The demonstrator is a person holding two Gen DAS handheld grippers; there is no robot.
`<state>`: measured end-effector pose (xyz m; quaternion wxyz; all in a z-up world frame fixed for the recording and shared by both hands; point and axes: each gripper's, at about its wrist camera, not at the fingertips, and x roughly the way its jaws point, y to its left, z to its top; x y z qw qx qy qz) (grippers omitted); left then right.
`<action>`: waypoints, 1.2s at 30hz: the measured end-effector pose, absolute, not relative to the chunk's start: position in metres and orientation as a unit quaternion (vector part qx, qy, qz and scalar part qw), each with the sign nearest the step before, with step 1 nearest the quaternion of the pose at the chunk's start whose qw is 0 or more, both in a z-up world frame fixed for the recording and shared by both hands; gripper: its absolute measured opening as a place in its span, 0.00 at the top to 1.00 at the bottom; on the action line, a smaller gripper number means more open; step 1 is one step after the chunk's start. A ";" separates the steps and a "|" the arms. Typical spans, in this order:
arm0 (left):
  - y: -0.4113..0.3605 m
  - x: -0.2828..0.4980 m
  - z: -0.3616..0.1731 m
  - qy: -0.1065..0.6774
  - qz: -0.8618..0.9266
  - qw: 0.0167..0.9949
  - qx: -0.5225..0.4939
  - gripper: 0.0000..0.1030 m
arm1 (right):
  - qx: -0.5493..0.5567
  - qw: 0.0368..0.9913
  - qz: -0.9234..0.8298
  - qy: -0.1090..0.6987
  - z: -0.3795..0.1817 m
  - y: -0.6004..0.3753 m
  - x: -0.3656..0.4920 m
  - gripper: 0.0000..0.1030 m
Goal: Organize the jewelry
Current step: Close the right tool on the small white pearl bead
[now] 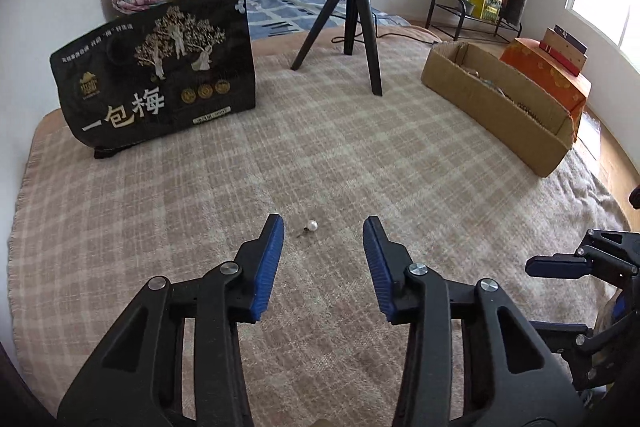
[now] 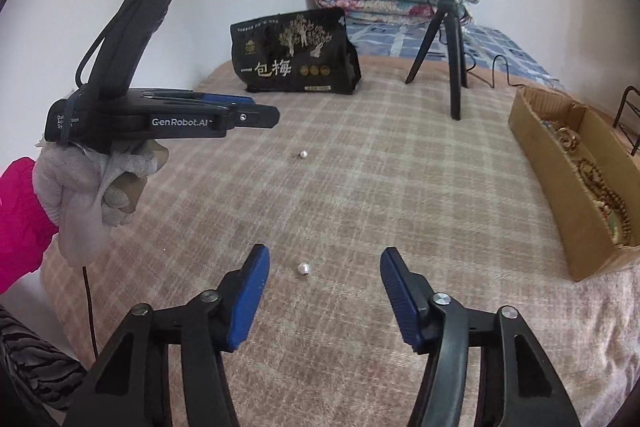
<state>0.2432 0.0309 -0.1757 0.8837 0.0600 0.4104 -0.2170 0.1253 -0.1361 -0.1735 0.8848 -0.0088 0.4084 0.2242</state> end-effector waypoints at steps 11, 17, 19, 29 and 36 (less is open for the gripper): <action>0.025 0.263 -0.212 0.413 -0.225 0.879 0.080 0.63 | -0.029 0.877 0.233 0.419 -0.205 -0.118 0.133 0.69; 0.017 0.271 -0.222 0.421 -0.225 0.874 0.093 0.70 | -0.021 0.878 0.240 0.413 -0.206 -0.119 0.133 0.73; 0.017 0.274 -0.225 0.427 -0.224 0.871 0.091 0.70 | -0.020 0.878 0.243 0.413 -0.206 -0.119 0.132 0.74; 0.017 0.279 -0.227 0.429 -0.228 0.870 0.086 0.72 | -0.021 0.870 0.247 0.426 -0.213 -0.116 0.140 0.80; 0.015 0.281 -0.228 0.428 -0.233 0.869 0.091 0.80 | -0.030 0.868 0.238 0.435 -0.217 -0.113 0.142 0.89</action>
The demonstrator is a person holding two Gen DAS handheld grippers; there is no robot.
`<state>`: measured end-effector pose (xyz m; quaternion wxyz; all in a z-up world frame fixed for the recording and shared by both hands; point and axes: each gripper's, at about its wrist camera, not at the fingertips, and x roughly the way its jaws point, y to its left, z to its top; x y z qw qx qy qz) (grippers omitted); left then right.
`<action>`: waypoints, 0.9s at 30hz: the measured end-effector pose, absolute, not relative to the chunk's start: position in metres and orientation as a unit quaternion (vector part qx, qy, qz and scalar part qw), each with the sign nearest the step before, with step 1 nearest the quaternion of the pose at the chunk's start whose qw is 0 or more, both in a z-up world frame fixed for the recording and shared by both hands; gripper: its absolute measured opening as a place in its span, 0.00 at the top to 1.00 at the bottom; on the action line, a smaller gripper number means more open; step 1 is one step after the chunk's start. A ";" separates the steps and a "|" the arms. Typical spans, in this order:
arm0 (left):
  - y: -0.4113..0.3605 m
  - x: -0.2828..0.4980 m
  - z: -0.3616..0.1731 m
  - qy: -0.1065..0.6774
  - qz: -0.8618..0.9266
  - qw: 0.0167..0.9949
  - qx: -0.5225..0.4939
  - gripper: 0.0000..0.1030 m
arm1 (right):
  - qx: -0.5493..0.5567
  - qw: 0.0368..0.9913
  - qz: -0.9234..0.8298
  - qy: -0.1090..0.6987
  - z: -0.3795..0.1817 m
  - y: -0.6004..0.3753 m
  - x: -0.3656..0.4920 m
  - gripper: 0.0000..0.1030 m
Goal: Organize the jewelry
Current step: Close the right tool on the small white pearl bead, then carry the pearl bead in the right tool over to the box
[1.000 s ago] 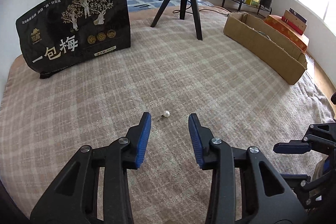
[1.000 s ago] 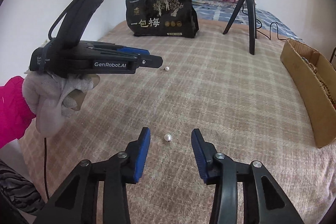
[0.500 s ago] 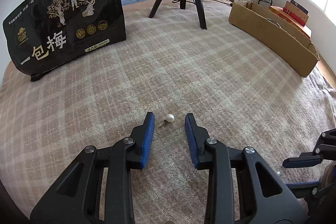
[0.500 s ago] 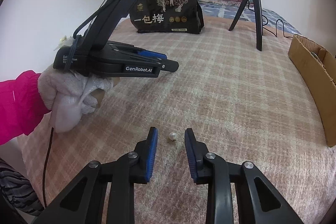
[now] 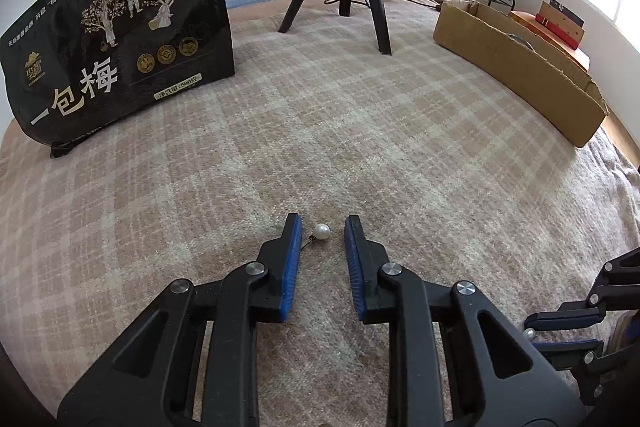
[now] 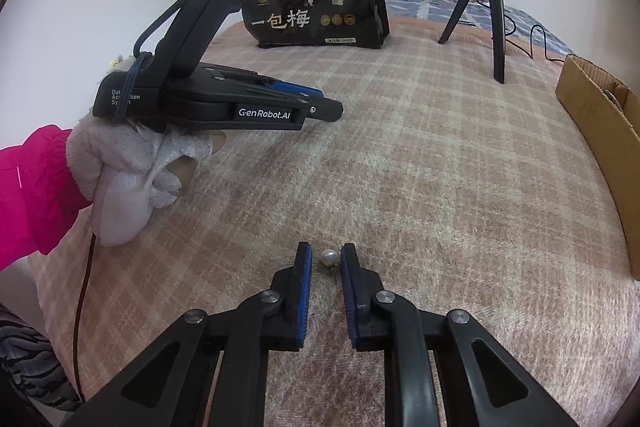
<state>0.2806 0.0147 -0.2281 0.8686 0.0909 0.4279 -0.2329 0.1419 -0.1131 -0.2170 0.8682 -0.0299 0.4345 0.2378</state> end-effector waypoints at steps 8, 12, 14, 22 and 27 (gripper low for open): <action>0.009 0.278 -0.229 0.423 -0.236 0.868 0.105 0.93 | -0.035 0.869 0.231 0.436 -0.217 -0.112 0.142 0.94; 0.009 0.276 -0.227 0.420 -0.229 0.871 0.108 0.93 | -0.031 0.870 0.231 0.435 -0.216 -0.114 0.141 0.94; 0.012 0.275 -0.225 0.420 -0.226 0.873 0.101 0.93 | -0.026 0.871 0.232 0.432 -0.214 -0.115 0.140 0.94; 0.020 0.264 -0.205 0.409 -0.212 0.883 0.088 0.93 | -0.018 0.881 0.230 0.413 -0.196 -0.123 0.133 0.94; 0.012 0.254 -0.184 0.396 -0.215 0.889 0.083 0.93 | -0.013 0.888 0.226 0.400 -0.181 -0.134 0.127 0.94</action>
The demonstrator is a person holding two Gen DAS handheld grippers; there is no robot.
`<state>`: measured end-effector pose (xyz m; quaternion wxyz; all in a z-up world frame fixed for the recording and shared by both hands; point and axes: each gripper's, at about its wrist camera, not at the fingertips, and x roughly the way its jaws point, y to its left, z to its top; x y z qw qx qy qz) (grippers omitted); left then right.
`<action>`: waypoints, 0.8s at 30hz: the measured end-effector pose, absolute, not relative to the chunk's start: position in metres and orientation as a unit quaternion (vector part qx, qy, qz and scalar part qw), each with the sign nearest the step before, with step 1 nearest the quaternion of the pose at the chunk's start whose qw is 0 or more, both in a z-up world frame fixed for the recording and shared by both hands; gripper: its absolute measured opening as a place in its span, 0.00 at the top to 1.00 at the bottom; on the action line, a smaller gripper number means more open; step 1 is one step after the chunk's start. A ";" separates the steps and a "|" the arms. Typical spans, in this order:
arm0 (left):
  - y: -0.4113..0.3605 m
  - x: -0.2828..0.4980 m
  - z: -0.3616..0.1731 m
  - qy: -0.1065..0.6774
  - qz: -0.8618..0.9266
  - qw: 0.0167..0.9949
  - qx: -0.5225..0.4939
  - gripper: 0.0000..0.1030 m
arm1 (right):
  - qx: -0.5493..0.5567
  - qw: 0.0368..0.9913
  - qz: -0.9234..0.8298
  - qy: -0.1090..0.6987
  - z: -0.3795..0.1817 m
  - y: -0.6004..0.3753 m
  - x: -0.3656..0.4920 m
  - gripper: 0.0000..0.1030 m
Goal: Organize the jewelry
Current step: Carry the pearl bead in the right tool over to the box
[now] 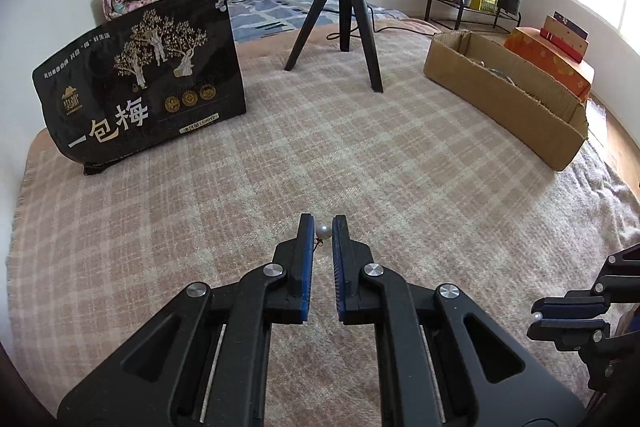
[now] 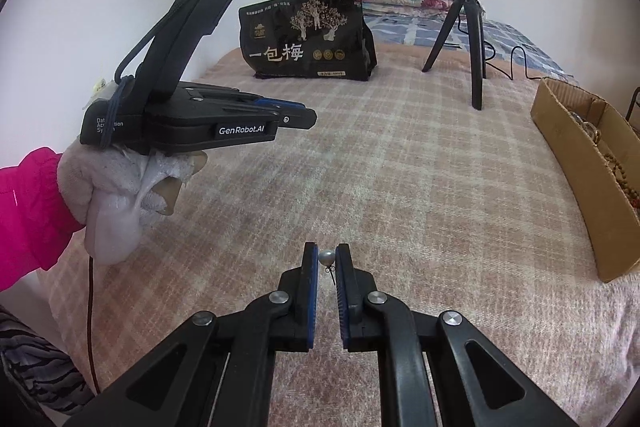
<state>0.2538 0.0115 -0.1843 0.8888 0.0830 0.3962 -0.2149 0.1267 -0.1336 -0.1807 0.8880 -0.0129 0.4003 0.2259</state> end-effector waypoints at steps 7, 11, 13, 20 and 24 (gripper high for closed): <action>-0.012 0.236 -0.155 0.376 -0.232 0.893 0.083 0.93 | -0.006 0.900 0.214 0.380 -0.156 -0.160 0.115 0.94; -0.028 0.224 -0.142 0.365 -0.241 0.895 0.087 0.93 | -0.007 0.906 0.203 0.372 -0.144 -0.180 0.107 0.94; -0.036 0.217 -0.137 0.362 -0.246 0.895 0.086 0.93 | -0.003 0.908 0.198 0.369 -0.139 -0.191 0.104 0.94; -0.063 0.202 -0.124 0.354 -0.259 0.895 0.083 0.93 | 0.009 0.915 0.173 0.364 -0.125 -0.230 0.097 0.94; -0.081 0.196 -0.116 0.344 -0.261 0.899 0.076 0.93 | 0.018 0.919 0.159 0.360 -0.118 -0.253 0.095 0.94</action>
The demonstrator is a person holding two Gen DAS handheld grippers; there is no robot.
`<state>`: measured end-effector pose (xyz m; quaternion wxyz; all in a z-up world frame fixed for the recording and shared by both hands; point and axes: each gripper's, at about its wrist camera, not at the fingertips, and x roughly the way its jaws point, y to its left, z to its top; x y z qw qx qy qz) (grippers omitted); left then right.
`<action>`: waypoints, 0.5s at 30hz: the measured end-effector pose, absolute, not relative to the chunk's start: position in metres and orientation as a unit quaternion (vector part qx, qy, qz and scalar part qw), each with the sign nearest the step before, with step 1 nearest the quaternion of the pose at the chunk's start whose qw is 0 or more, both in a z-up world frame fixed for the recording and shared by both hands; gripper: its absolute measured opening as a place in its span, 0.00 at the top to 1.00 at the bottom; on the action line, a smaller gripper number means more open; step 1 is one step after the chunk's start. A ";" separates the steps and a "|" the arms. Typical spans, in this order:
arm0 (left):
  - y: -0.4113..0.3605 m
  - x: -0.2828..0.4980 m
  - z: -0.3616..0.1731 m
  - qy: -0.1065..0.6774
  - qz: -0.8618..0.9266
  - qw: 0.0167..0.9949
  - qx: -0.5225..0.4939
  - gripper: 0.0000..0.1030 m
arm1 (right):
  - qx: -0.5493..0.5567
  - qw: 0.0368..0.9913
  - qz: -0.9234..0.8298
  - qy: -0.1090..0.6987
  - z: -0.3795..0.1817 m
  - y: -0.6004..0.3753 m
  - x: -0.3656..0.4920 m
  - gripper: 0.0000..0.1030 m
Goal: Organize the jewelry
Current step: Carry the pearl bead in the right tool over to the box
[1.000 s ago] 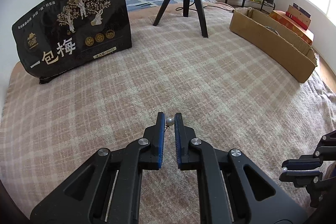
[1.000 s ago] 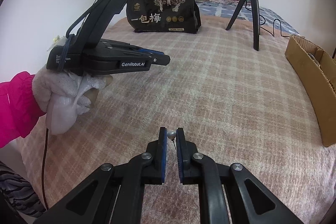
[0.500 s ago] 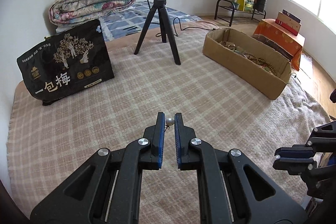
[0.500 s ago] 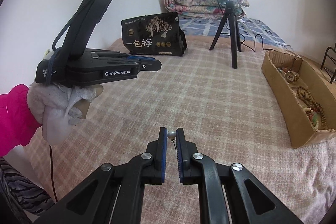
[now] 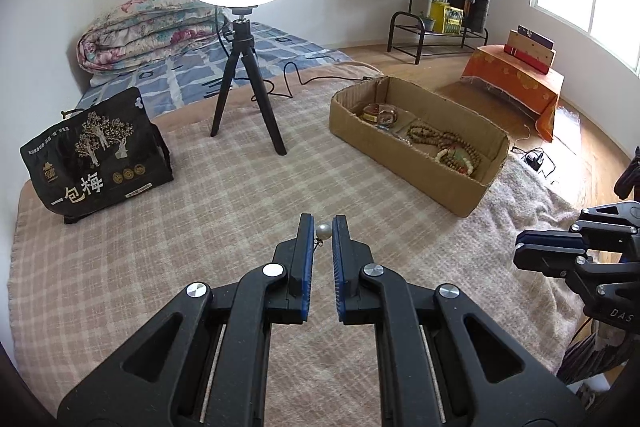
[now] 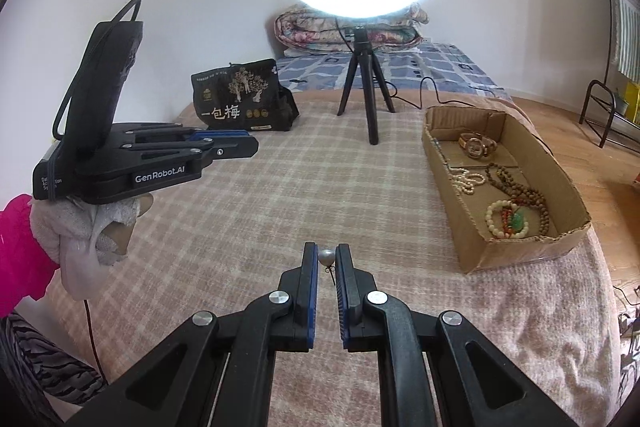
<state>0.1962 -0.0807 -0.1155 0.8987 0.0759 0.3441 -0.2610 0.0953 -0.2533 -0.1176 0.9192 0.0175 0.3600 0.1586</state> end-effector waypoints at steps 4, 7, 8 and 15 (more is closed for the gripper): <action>-0.097 0.192 -0.109 0.332 -0.265 0.903 0.060 0.93 | 0.016 0.921 0.145 0.360 -0.112 -0.276 0.097 0.94; -0.110 0.191 -0.105 0.328 -0.269 0.904 0.049 0.93 | 0.017 0.922 0.136 0.361 -0.108 -0.295 0.102 0.94; -0.115 0.191 -0.105 0.327 -0.270 0.904 0.046 0.93 | 0.016 0.923 0.132 0.360 -0.106 -0.301 0.102 0.94; -0.152 0.191 -0.102 0.323 -0.282 0.902 0.043 0.93 | 0.036 0.925 0.113 0.360 -0.101 -0.344 0.118 0.94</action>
